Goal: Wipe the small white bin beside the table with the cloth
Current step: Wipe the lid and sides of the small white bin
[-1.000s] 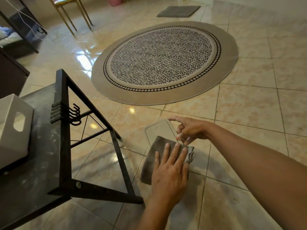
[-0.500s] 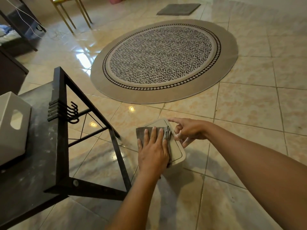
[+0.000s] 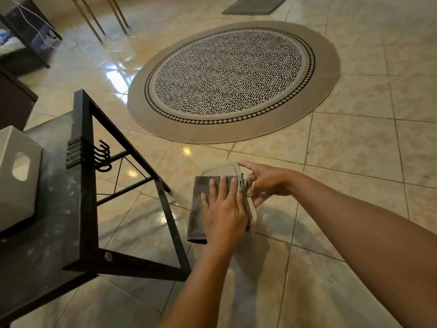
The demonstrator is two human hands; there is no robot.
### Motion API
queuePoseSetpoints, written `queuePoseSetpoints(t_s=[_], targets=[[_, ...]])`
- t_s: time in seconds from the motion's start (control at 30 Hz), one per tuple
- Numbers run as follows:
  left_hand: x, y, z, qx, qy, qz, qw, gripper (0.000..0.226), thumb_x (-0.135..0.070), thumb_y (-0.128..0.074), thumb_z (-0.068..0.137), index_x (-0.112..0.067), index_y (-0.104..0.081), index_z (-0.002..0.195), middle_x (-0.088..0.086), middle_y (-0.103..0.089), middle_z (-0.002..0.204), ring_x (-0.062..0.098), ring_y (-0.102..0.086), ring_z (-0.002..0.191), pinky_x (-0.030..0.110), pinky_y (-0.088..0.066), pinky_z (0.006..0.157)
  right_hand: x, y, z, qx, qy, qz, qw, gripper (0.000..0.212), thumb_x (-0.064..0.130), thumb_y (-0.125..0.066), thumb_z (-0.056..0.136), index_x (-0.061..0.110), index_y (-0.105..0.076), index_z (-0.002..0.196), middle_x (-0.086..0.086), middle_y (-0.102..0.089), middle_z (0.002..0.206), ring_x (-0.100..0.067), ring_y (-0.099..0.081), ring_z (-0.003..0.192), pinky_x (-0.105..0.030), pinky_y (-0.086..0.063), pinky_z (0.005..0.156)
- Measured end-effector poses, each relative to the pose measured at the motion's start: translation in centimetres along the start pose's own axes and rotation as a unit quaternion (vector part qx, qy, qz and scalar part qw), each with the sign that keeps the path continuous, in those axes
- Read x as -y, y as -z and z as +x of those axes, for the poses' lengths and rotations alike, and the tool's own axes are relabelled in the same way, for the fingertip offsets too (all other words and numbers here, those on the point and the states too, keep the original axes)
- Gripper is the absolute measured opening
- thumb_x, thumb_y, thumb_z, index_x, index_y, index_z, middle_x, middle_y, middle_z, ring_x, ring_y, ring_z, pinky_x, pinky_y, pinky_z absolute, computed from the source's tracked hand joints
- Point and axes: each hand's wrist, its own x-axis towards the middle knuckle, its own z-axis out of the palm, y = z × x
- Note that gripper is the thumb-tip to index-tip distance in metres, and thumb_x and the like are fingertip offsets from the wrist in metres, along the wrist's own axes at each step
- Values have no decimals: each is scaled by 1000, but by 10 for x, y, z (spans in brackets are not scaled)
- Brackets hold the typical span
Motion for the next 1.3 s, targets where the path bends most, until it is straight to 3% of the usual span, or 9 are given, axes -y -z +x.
queuePoseSetpoints(t_s=[0.17,0.53,0.73,0.83,0.9,0.97,1.0,1.1,1.3], targets=[[-7,-7,-37,-9,13,7,1000,51,-45,-14,106,-35,3,154,-8,12,164,16,24,148,41,17,117,-1,3,-4,6,-12,-25,1000,100,-23,-51,86,38,-15,157,-7,-50,82,-17,-62,67,-41,-62,66],[-22,6,44,16,92,-15,995,55,-39,-15,107,-29,-3,159,-2,10,167,22,20,150,51,14,120,-3,4,4,-29,-1,-13,1000,99,-21,-53,86,37,-15,158,-9,-55,82,-19,-65,68,-41,-62,68],[-39,5,13,39,80,-54,995,57,-43,-15,106,-29,3,158,-2,15,165,22,25,149,51,18,117,-1,9,0,-8,-2,-29,1000,99,-22,-48,86,37,-16,158,-28,-57,127,-26,-67,87,-41,-62,69],[-14,22,21,-59,114,-110,986,62,-49,-24,104,-27,-5,158,-4,3,166,21,7,152,52,8,119,0,11,-5,-11,-12,-27,999,97,-22,-48,87,35,-14,158,-17,-64,99,-23,-70,79,-38,-61,65],[15,30,30,-81,243,-173,951,72,-53,-36,99,-19,-11,158,5,-18,164,28,-19,150,56,-15,120,-1,13,-7,-12,-23,-27,999,96,-22,-48,88,34,-13,158,-18,-67,106,-27,-72,85,-39,-62,65],[38,38,34,-37,353,-279,892,71,-55,-48,93,-7,-40,144,17,-58,132,33,-58,121,53,-49,100,2,14,-8,-20,-29,-24,999,94,-20,-48,89,32,-13,159,-21,-65,118,-31,-71,92,-42,-63,69],[41,42,34,-19,364,-319,875,58,-51,-53,92,-1,-57,122,15,-68,108,32,-67,101,49,-56,90,4,13,-8,-27,-30,-26,999,91,-19,-48,90,31,-14,158,-20,-64,118,-31,-71,93,-43,-63,71],[44,48,33,-12,334,-334,881,29,-33,-64,92,-7,-67,81,14,-71,86,30,-71,84,47,-59,83,7,10,-8,-39,-37,-38,998,84,-16,-47,92,29,-19,158,-16,-64,115,-29,-71,94,-45,-62,76],[9,80,20,-68,107,-259,958,12,-31,-51,102,-21,-56,105,-6,-58,90,5,-54,79,22,-40,60,20,11,-15,-165,17,-98,981,68,0,-59,91,17,-36,153,-12,-54,118,-23,-52,101,-37,-47,83]])
